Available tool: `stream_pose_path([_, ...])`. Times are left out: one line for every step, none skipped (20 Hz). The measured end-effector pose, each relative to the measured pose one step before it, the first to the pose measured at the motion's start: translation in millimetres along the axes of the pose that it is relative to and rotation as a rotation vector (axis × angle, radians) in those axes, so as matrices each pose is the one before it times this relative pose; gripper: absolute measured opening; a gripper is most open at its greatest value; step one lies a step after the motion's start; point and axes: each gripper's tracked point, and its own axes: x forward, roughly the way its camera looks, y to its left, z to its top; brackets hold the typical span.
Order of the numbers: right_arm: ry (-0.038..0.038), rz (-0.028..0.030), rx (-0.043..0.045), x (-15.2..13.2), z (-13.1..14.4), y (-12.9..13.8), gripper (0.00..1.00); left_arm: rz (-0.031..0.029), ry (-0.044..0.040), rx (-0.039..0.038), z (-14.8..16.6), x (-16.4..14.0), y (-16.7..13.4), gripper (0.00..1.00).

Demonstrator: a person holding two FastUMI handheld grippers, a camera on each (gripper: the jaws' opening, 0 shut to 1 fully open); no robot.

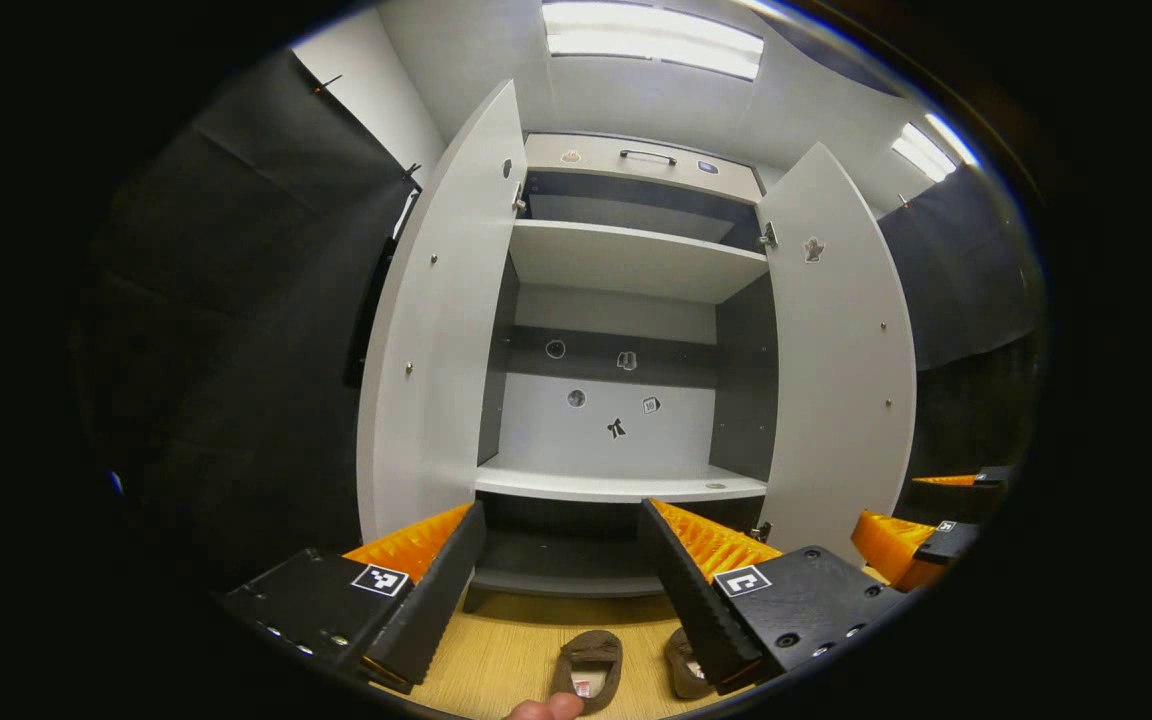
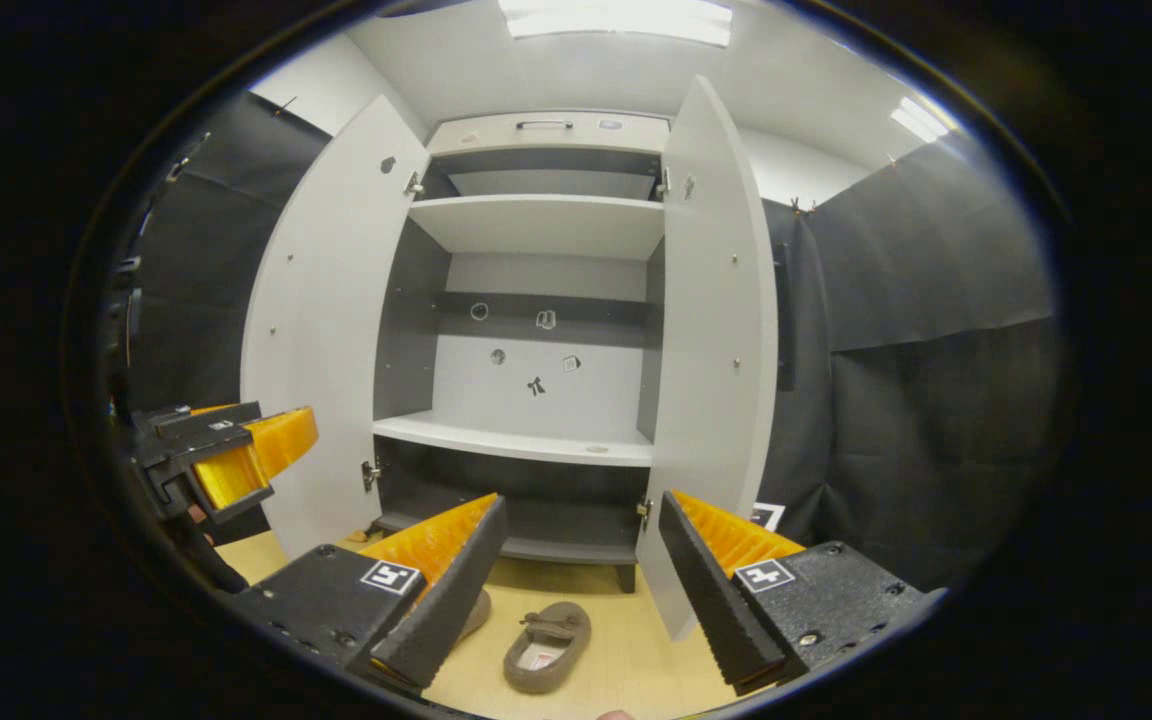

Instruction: Grab one shoe with the right hand and put it into the shoe cabinet, grab the other shoe with the left hand and put it into the shoe cabinet; then close the right door with the right hand and the left door with the left hand.

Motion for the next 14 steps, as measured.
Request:
stream_pose_path([0.00627,0.01142,0.00133,5.19,-1.12,3.34,0.99,0.00092,-0.00206,0.00213,-0.4,0.33,0.6,0.95])
stream_pose_path([0.00592,0.01373,0.00076,6.39,-1.79,3.5,0.99,0.00138,-0.00059,0.00475,0.88,-0.51,-0.74,0.95])
stream_pose_path([0.00761,0.00926,-0.00235,6.07,-1.87,3.18,0.99,0.00379,0.00137,0.00684,0.11,-0.83,-0.1,0.95])
stream_pose_path([0.01191,0.01409,-0.00853,8.35,-5.21,4.17,0.99,0.00586,-0.00084,0.00608,1.25,-0.02,-0.4,0.95])
stream_pose_path([0.01564,0.01394,-0.01773,8.35,-6.16,3.52,0.99,0.00756,-0.01166,0.0011,2.72,0.33,0.59,0.95])
stream_pose_path([0.01859,0.01148,-0.01787,8.26,-7.56,2.55,0.99,0.00754,-0.0133,-0.00865,1.82,1.41,1.32,0.95])
stream_pose_path([0.01612,0.0099,-0.00938,7.91,-8.68,4.1,0.99,-0.00285,0.00076,-0.0196,-1.98,-0.83,-1.32,0.95])
stream_pose_path([0.01134,0.00969,-0.0028,6.51,-8.25,3.97,0.99,-0.01045,0.00539,-0.02082,-2.11,-1.43,-2.66,0.95])
stream_pose_path([0.01842,-0.00071,-0.0003,6.24,-8.87,2.09,0.99,-0.00626,0.00863,-0.01207,-1.98,-1.08,-0.84,0.95])
stream_pose_path([0.02056,0.00387,0.00897,7.03,-12.09,3.51,0.96,0.00126,0.00405,-0.00039,0.12,-1.28,1.64,0.95])
stream_pose_path([0.02136,0.00877,0.00797,5.09,-9.23,3.37,0.98,0.0058,0.00006,0.008,0.32,-0.72,3.1,0.95])
stream_pose_path([0.02258,0.00541,0.0145,5.46,-10.96,3.65,0.97,0.0041,-0.00684,0.00949,2.4,-2.44,3.33,0.95])
stream_pose_path([0.03256,0.00895,0.01091,5.19,-12.86,3.25,0.98,0.00693,-0.0086,0.01025,3.09,-1.84,4.22,0.95])
stream_pose_path([0.0288,0.00836,0.00974,6.16,-14.39,3.29,0.95,0.00662,-0.00512,0.00738,3.26,-1.66,2.67,0.95])
